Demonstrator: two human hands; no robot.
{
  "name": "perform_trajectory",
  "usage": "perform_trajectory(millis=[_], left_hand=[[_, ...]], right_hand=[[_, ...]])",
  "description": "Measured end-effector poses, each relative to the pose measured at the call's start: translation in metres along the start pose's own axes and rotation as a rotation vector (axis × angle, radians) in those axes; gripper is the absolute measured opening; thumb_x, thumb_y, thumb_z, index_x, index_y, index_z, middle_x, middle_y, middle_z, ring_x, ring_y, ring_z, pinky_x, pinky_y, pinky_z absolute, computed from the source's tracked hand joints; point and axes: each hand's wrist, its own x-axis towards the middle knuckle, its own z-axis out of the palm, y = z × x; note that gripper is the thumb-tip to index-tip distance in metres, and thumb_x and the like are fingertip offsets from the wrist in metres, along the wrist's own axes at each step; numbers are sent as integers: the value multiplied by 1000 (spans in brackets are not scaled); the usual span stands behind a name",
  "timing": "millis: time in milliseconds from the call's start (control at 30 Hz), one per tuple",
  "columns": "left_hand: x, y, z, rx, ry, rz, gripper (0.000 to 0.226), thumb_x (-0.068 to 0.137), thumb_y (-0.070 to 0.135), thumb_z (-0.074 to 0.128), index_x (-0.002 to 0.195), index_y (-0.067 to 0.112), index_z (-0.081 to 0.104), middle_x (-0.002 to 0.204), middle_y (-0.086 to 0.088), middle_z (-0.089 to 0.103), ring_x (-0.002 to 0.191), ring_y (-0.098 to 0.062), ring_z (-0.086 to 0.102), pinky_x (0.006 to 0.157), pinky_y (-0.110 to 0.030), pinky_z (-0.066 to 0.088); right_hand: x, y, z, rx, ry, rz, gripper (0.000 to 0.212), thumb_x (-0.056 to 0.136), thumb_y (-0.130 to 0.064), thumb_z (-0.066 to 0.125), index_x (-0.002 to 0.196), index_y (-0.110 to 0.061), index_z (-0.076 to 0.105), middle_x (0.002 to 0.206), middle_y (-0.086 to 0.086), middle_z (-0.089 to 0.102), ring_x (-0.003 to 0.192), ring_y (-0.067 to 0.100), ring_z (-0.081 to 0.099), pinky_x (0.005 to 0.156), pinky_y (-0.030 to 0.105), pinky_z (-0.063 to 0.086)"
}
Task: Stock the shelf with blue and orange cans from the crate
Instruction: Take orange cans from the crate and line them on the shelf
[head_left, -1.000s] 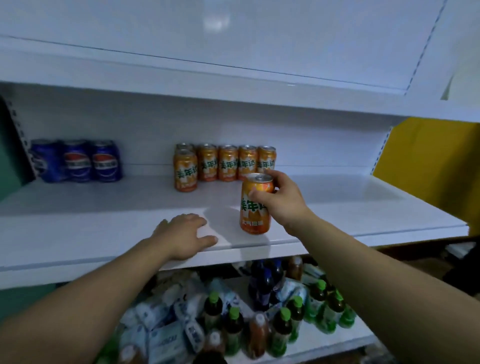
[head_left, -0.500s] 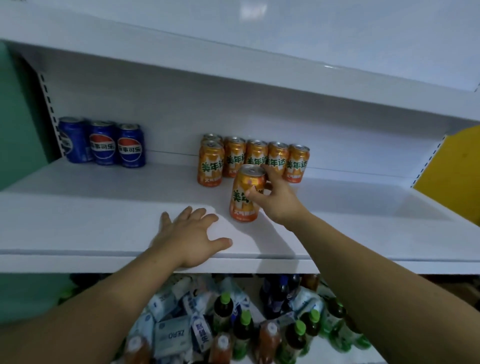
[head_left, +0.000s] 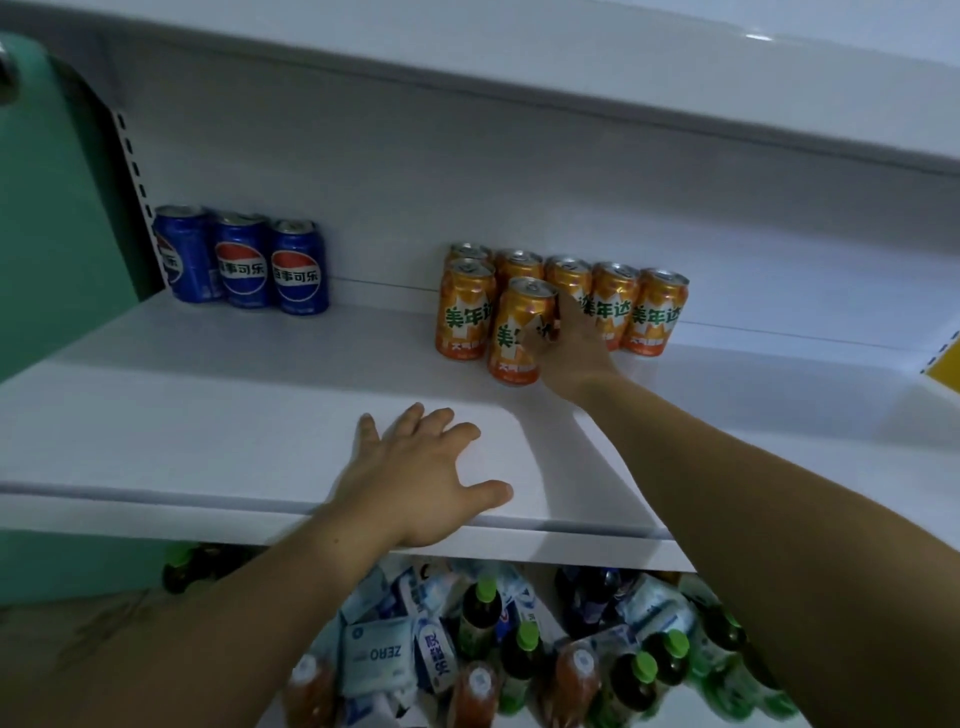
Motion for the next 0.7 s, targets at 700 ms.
perform_trajectory(millis=[700], left_hand=[[2,-2,-2,-40,-32,-9,79,81,78,31,149,40,15,160,10,4,147,-16,-3,115,-57,-5]], right_hand=[[1,-1,-8,-141,-134,112,63,94,-39,56,147,-17,30,146,7,46,132,29,45,102,35,37]])
